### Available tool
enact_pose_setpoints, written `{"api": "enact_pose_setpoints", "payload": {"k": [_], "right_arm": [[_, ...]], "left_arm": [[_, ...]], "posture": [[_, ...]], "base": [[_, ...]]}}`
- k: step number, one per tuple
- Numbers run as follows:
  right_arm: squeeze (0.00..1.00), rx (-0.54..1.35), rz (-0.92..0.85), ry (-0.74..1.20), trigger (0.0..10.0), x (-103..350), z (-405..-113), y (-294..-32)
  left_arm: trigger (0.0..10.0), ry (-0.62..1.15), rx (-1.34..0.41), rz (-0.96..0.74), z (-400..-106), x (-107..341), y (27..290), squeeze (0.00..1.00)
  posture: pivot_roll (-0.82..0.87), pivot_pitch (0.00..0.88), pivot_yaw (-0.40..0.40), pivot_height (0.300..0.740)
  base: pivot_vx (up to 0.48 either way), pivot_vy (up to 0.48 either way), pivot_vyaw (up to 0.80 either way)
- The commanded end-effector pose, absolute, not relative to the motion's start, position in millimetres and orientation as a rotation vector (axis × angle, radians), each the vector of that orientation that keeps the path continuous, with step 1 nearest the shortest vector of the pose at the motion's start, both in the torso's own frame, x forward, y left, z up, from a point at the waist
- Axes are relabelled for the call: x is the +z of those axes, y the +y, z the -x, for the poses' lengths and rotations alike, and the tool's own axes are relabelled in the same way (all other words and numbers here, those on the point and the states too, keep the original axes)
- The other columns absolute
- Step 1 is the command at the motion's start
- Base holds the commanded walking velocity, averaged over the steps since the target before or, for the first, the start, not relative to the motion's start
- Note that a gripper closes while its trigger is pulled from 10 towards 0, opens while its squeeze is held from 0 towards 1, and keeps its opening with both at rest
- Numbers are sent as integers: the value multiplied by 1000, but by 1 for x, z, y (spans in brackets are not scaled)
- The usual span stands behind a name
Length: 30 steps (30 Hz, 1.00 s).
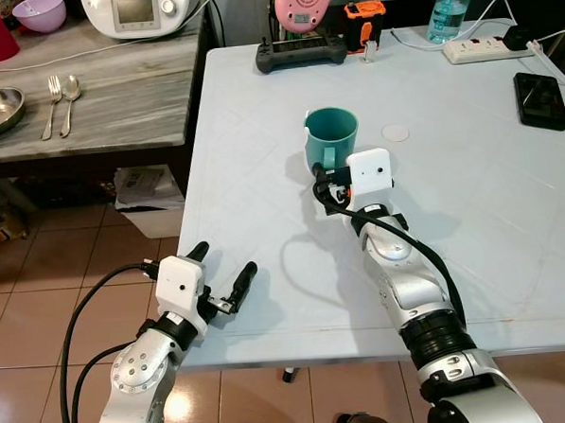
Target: Setting the table
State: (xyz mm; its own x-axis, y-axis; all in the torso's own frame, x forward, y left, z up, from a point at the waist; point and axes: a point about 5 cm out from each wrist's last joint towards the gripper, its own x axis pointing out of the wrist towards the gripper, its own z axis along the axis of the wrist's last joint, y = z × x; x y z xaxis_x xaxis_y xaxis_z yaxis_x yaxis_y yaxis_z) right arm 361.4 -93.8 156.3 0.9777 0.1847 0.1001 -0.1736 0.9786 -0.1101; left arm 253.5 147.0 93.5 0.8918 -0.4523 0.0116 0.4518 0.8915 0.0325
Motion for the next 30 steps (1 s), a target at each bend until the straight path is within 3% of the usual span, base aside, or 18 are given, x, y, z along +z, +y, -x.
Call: {"api": "enact_pose_setpoints", "payload": {"k": [1,2,3,9,10,11,26,30], "right_arm": [[0,184,94,-126,1804,160,-363,-92],[0,186,95,-126,6706,160,-363,-92],[0,190,93,-127,10000,160,-363,-92],[0,197,107,-154,10000,164,-365,-89],[0,189,114,-160,627,164,-366,-90],[0,187,115,-162,0,165,-366,-91],[0,195,114,-156,0,161,-366,-93],[0,190,118,-151,0,160,-366,-96]], "left_arm": [[10000,1,-478,-26,-252,90,147,0],[10000,1,-478,-26,-252,90,147,0],[10000,1,-477,-26,-252,90,147,0],[10000,2,-475,-27,-253,90,146,0],[10000,2,-473,-26,-253,90,146,0],[10000,1,-473,-25,-253,90,145,0],[10000,-9,-480,-13,-254,89,141,0],[10000,-61,-557,38,-251,97,133,0]], "posture": [[-125,171,53,740],[-125,170,54,740],[-125,170,54,740],[-127,170,55,740],[-127,170,55,740],[-127,171,53,740],[-136,170,45,740],[-140,167,41,740]], "base": [[0,0,0],[0,0,0],[0,0,0],[0,0,0],[0,0,0],[0,0,0],[0,0,0],[0,0,0]]}}
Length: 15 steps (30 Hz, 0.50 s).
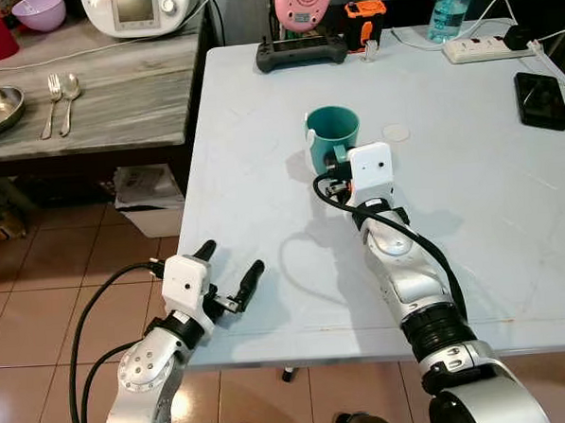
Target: Setting the table
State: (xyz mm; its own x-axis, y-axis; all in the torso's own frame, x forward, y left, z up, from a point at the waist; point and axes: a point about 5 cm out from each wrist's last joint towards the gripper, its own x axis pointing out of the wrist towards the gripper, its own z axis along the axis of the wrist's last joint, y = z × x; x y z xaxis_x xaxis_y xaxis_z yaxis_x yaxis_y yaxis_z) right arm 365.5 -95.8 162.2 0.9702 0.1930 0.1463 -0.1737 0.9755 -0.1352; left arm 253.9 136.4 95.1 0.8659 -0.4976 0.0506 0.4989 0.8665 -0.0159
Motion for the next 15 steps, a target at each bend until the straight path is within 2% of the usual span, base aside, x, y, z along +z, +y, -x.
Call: {"api": "enact_pose_setpoints", "payload": {"k": [1,15], "right_arm": [[0,190,118,-151,0,160,-366,-96],[0,165,130,-146,0,156,-365,-98]], "left_arm": [[10000,-61,-557,38,-251,97,133,0],[10000,-85,-601,76,-251,102,126,0]], "posture": [[-140,167,41,740],[-140,165,38,740]], "base": [[0,0,0],[0,0,0]]}}
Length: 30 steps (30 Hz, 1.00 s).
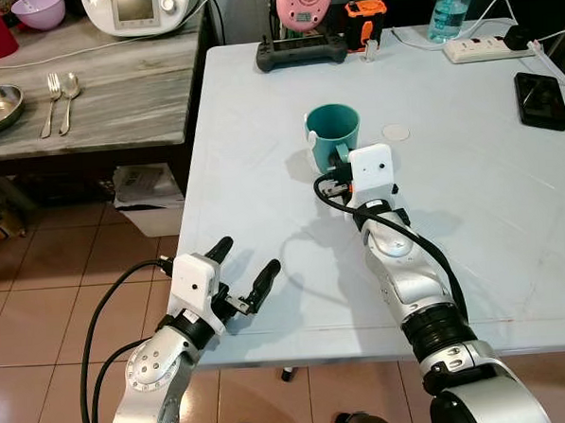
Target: Setting the table
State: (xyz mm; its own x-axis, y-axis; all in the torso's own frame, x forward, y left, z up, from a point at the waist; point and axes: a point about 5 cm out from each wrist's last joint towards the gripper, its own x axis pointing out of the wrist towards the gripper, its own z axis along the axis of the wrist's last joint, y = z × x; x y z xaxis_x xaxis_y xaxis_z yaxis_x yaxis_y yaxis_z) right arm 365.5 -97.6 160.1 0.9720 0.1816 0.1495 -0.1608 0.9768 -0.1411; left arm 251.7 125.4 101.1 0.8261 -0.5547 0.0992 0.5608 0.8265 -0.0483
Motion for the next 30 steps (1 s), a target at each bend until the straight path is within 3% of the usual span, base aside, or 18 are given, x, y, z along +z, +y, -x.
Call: {"api": "enact_pose_setpoints", "payload": {"k": [1,17,18,19,30], "right_arm": [[0,165,130,-146,0,156,-365,-98],[0,169,98,-167,0,156,-360,-102],[0,180,94,-155,3373,155,-359,-104],[0,179,97,-149,10000,154,-359,-106],[0,148,120,-220,10000,160,-344,-124]], "left_arm": [[10000,-85,-601,76,-251,102,126,0],[10000,-137,-523,44,-270,113,127,0],[10000,-129,-475,24,-276,112,132,0],[10000,-122,-425,5,-281,112,137,0],[10000,-112,-147,-28,-302,113,161,0]], "posture": [[-140,165,38,740],[-157,140,38,740],[-158,128,34,740],[-158,128,34,740],[-158,82,18,740]], "base": [[0,0,0],[0,0,0],[0,0,0],[0,0,0],[0,0,0]]}}
